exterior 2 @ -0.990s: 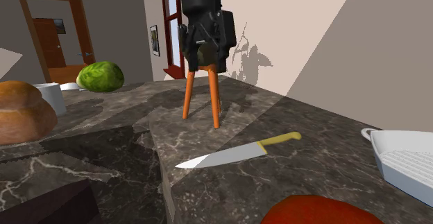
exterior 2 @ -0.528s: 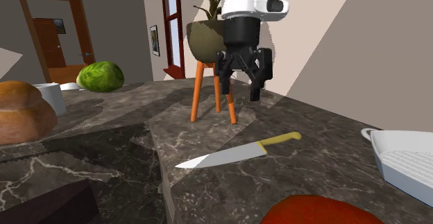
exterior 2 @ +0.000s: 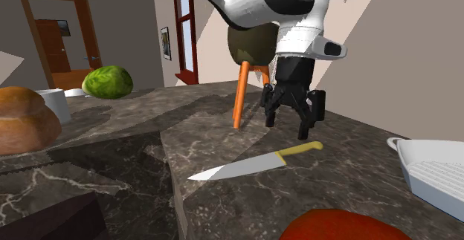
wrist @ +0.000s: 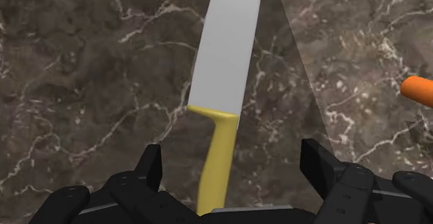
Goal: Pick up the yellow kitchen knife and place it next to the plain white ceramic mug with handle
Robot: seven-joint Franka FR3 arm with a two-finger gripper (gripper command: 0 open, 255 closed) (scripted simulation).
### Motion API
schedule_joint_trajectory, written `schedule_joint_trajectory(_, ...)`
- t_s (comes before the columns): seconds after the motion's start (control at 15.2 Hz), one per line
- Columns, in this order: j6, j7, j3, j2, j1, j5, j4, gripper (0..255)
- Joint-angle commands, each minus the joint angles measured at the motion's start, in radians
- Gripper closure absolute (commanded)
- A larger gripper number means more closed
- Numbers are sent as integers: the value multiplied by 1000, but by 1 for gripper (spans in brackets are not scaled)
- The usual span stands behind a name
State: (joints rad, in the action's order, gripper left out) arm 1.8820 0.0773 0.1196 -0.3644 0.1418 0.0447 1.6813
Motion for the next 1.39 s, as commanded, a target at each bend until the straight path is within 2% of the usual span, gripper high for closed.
schedule_joint_trajectory(0.0, 18, -1, 0, -19, 2, -3, 3, 0)
schedule_joint_trajectory(0.4, 88, -1, 0, -33, 4, -3, 59, 0)
schedule_joint_trajectory(0.86, 88, -1, 0, -34, 4, -3, 59, 0)
schedule_joint_trajectory(0.92, 88, -1, 0, -34, 4, -3, 59, 255)
schedule_joint_trajectory(1.32, 88, -1, 0, -34, 5, -3, 58, 255)
